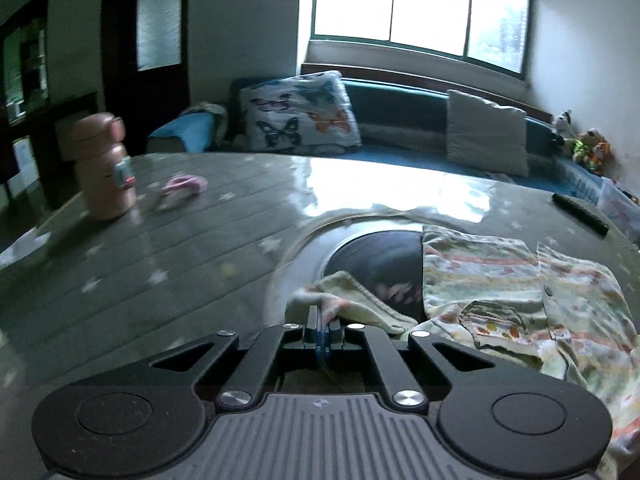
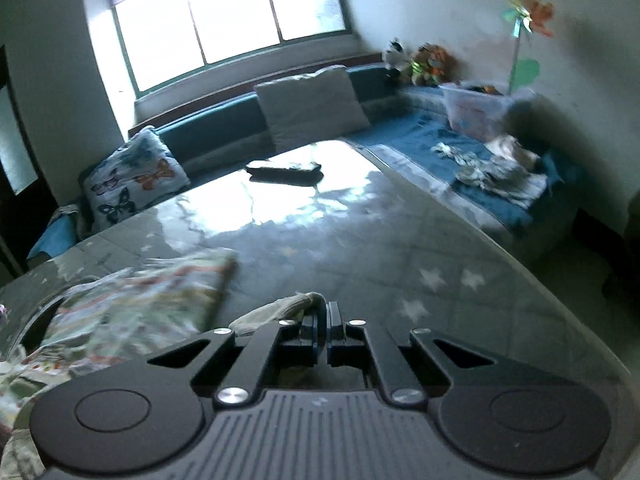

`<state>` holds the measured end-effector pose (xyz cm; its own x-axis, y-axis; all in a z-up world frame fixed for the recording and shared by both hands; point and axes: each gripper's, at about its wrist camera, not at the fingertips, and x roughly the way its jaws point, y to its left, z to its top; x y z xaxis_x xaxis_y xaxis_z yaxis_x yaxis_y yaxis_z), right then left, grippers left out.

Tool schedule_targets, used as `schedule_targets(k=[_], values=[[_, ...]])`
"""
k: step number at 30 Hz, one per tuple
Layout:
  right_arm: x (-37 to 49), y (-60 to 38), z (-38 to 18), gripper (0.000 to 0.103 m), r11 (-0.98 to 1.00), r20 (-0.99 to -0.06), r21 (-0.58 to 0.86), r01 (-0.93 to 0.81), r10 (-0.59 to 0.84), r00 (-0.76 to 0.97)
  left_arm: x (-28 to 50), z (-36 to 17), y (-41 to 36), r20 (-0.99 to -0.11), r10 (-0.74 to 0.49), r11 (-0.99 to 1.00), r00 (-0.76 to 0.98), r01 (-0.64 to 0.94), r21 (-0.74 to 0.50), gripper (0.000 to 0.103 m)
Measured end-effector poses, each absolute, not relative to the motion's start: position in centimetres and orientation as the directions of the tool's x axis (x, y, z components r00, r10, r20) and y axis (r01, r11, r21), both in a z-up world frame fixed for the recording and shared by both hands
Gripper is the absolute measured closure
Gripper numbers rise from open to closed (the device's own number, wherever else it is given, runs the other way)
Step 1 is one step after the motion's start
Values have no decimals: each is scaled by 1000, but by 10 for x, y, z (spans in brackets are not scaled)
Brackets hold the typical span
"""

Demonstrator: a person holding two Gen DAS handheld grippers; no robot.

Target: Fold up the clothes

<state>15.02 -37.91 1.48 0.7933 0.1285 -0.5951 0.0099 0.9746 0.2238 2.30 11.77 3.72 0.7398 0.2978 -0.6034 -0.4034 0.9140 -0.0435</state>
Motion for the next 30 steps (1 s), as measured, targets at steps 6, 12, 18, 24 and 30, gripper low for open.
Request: schedule_targets(k=[6,12,18,24,30], values=[[132,-400,-3,97,966,-638,250,65,114,761,-29,26,120,-644,338,897,687,-442,-1,101],[118,-401,-13,80,975,-685,216,55,111,720,-50,14,121,-687,341,894,642,-448,24,89],[102,-393,-3,59,992,-672,113,54,37,740,-52,21,109,-643,391,897,659,-429,106,56],[104,-398,18,48,992,-610,89,90,-17,792,-53,26,104,-614,400,903,680,-407,138,38],[114,-371,14,44,999,-617,38,3,21,787,-51,26,97,-599,403,909,692,-377,176,35]])
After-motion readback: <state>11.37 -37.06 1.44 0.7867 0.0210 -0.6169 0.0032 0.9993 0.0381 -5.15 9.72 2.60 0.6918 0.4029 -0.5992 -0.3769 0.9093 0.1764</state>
